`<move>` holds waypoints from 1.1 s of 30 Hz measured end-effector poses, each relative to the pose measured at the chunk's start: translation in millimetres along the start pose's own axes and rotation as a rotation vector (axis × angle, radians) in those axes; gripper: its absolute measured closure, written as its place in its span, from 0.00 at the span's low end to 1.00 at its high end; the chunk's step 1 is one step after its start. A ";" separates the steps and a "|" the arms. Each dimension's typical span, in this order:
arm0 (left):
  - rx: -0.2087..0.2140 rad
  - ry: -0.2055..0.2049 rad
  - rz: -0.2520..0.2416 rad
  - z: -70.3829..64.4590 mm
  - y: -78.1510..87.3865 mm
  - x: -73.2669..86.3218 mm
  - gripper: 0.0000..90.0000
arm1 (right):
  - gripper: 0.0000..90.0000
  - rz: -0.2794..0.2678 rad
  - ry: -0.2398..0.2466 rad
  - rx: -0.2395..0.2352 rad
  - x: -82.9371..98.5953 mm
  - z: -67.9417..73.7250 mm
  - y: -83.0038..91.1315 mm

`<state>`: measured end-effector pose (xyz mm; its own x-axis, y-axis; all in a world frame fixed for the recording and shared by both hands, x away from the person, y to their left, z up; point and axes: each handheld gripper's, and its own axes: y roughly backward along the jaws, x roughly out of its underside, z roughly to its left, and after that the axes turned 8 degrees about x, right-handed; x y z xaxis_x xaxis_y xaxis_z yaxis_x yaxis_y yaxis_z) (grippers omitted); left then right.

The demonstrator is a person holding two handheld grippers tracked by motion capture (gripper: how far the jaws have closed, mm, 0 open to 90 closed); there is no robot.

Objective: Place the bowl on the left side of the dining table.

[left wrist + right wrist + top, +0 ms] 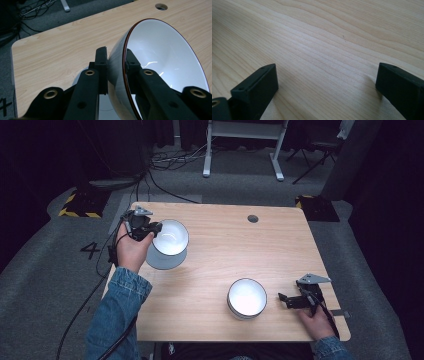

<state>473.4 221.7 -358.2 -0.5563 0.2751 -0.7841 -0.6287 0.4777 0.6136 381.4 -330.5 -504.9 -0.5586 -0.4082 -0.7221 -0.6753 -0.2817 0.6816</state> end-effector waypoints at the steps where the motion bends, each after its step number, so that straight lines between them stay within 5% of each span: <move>1: 0.005 0.006 -0.001 2.3 -1.8 1.0 0.86 | 0.05 0.000 0.000 0.000 0.0 0.0 0.0; 21: 0.028 0.157 0.054 51.4 -54.3 32.0 0.86 | 0.05 0.000 0.000 0.000 0.0 0.0 0.0; 27: 0.049 0.198 0.056 55.1 -63.0 41.0 0.85 | 0.05 0.000 0.000 0.000 0.0 0.0 0.0; 33: 0.054 0.193 0.068 53.9 -68.7 40.6 0.85 | 0.05 0.000 -0.001 0.001 0.0 0.1 0.1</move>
<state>523.3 245.0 -437.2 -0.6937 0.1461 -0.7053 -0.5589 0.5085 0.6550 381.3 -330.4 -504.9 -0.5592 -0.4074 -0.7221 -0.6755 -0.2810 0.6817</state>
